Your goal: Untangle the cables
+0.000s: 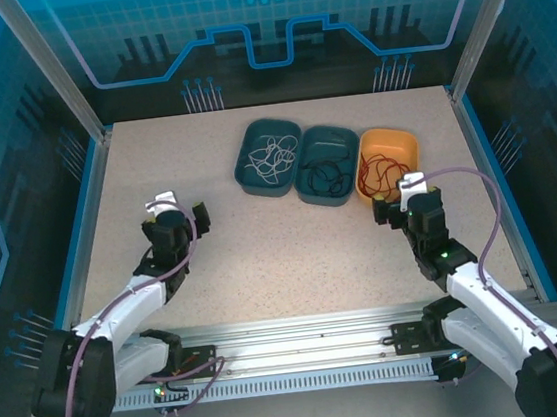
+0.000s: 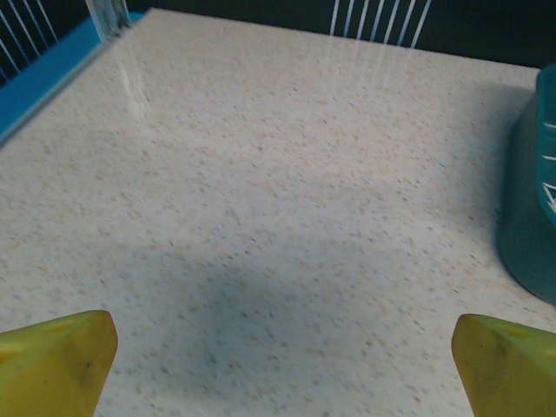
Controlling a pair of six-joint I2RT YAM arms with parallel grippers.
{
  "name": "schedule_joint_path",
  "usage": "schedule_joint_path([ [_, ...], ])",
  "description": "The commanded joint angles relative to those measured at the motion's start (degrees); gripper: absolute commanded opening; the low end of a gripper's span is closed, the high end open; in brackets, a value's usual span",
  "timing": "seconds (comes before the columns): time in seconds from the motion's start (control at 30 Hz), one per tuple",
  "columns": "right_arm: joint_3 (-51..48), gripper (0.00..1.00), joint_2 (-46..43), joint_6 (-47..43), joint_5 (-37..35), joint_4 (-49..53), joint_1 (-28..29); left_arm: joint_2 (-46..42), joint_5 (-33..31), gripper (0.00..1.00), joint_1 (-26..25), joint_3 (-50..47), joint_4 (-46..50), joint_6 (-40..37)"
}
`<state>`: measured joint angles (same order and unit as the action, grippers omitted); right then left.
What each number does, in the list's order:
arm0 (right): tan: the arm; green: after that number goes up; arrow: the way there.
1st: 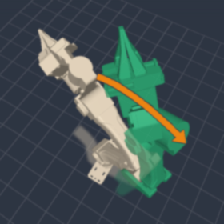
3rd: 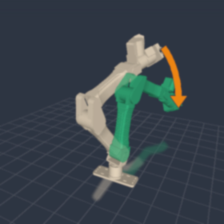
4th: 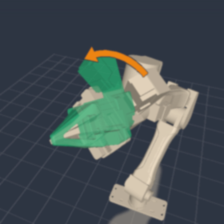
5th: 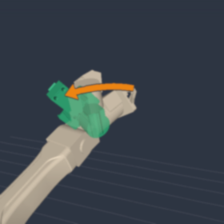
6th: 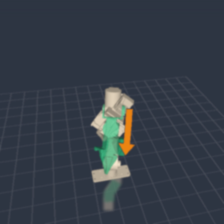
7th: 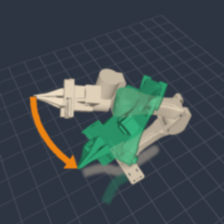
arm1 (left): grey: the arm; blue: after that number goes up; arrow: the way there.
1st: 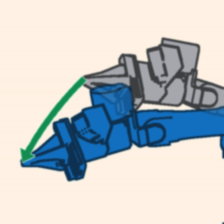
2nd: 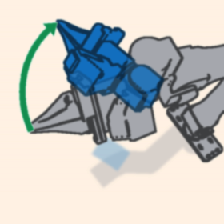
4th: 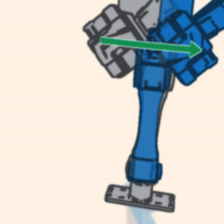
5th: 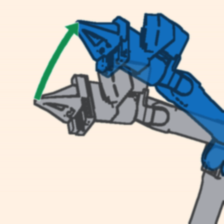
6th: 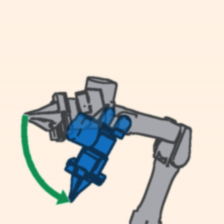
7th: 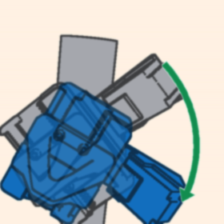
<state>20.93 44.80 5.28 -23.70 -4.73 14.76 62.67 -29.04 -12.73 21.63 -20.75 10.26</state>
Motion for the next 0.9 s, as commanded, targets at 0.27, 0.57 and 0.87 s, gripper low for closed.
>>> schedule_joint_path([
  [0.27, -6.43, 1.00, 5.00, -4.39, 9.49, -22.52, -9.19, 14.64, 16.55, 0.99, 11.23, -7.19, -36.06, -8.67],
  [0.57, -10.05, 1.00, 19.92, -2.96, 17.98, -41.57, -14.22, 27.15, 37.19, 0.99, 17.04, -3.55, -41.33, -8.33],
  [0.87, -5.35, 1.00, 42.33, -2.13, 26.26, -59.23, -15.56, 26.45, 38.55, 0.99, 16.61, -0.97, -35.01, -9.80],
])
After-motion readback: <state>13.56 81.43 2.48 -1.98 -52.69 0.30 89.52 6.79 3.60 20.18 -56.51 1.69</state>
